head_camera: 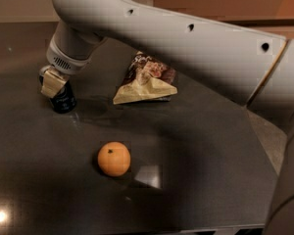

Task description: Move pepsi can near orange

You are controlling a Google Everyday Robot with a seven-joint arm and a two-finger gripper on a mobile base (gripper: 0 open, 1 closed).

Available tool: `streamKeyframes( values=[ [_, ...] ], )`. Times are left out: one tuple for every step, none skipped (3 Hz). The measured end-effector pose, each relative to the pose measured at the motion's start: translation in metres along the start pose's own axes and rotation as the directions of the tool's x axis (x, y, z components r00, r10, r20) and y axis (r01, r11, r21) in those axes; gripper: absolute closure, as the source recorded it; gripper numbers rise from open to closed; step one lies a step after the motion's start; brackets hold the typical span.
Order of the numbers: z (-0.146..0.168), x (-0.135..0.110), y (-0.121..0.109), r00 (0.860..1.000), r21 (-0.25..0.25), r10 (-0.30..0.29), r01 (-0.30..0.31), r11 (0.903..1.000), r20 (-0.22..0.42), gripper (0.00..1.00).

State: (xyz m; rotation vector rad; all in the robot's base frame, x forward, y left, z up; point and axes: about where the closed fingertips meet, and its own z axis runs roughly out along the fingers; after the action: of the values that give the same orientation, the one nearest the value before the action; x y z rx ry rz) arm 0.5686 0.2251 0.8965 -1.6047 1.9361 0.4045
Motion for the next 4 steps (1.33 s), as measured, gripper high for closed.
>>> streamKeyframes(
  values=[
    [-0.002,0.000,0.004,1.000,-0.017,-0.008,0.008,0.9998,-0.005,0.64],
    [-0.014,0.003,0.011,0.999,-0.029,-0.032,0.031,0.9991,-0.006,0.88],
    [-0.033,0.010,0.023,0.999,-0.043,-0.044,0.044,0.9981,0.003,1.00],
    [-0.055,0.023,0.038,0.999,-0.054,-0.045,0.046,0.9975,0.016,1.00]
  ],
)
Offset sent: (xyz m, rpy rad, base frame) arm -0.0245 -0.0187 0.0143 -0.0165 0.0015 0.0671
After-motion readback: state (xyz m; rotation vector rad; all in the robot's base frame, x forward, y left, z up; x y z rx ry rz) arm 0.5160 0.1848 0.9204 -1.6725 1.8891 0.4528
